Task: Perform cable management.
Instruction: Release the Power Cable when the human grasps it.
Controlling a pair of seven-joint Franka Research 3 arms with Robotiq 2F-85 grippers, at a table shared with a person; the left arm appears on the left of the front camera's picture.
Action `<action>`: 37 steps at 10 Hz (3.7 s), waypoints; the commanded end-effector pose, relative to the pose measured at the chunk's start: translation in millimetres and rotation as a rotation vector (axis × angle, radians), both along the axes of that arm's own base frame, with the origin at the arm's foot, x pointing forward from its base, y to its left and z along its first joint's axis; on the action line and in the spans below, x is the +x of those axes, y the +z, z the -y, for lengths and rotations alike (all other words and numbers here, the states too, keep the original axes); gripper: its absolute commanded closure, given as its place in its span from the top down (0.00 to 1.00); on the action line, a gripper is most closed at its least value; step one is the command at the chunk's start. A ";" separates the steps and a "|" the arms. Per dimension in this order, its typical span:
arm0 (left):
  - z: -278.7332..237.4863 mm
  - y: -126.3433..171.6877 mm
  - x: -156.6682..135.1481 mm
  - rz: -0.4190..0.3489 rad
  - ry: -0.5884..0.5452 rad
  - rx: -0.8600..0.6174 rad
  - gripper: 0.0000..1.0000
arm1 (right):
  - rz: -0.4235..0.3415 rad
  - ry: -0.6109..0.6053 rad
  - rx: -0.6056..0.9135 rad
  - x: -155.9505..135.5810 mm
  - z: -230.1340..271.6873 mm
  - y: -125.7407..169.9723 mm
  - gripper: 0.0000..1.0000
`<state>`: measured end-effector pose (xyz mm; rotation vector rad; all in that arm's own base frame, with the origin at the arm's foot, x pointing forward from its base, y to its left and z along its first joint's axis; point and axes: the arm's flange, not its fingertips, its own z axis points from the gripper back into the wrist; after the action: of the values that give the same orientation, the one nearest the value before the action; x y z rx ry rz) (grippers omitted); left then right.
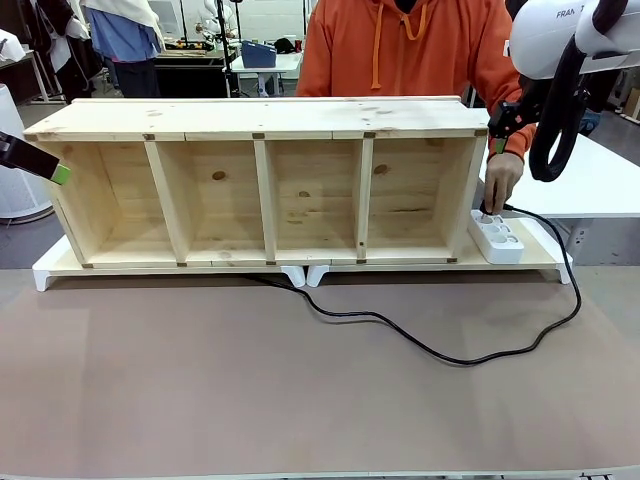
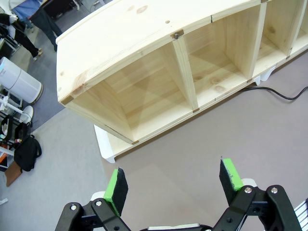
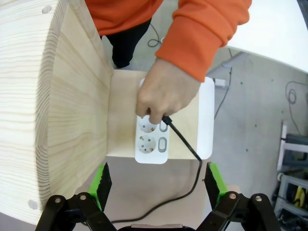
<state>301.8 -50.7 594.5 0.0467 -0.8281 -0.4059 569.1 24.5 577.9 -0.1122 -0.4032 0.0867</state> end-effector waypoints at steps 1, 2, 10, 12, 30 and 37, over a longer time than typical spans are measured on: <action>0.1 0.0 1.4 0.006 0.000 -0.002 1.00 | -0.006 -0.004 0.001 -0.2 0.2 -1.2 1.00; 0.1 0.0 1.4 0.006 0.000 -0.002 1.00 | -0.006 -0.004 0.001 -0.2 0.2 -1.2 1.00; 0.1 0.0 1.4 0.006 0.000 -0.002 1.00 | -0.006 -0.004 0.001 -0.2 0.2 -1.2 1.00; 0.1 0.0 1.4 0.006 0.000 -0.002 1.00 | -0.006 -0.004 0.001 -0.2 0.2 -1.2 1.00; 0.1 0.0 1.4 0.006 0.000 -0.002 1.00 | -0.006 -0.004 0.001 -0.2 0.2 -1.2 1.00; 0.1 0.0 1.4 0.006 0.000 -0.002 1.00 | -0.006 -0.004 0.001 -0.2 0.2 -1.2 1.00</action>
<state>301.8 -50.7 594.5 0.0467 -0.8281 -0.4059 569.1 24.5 577.9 -0.1122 -0.4032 0.0867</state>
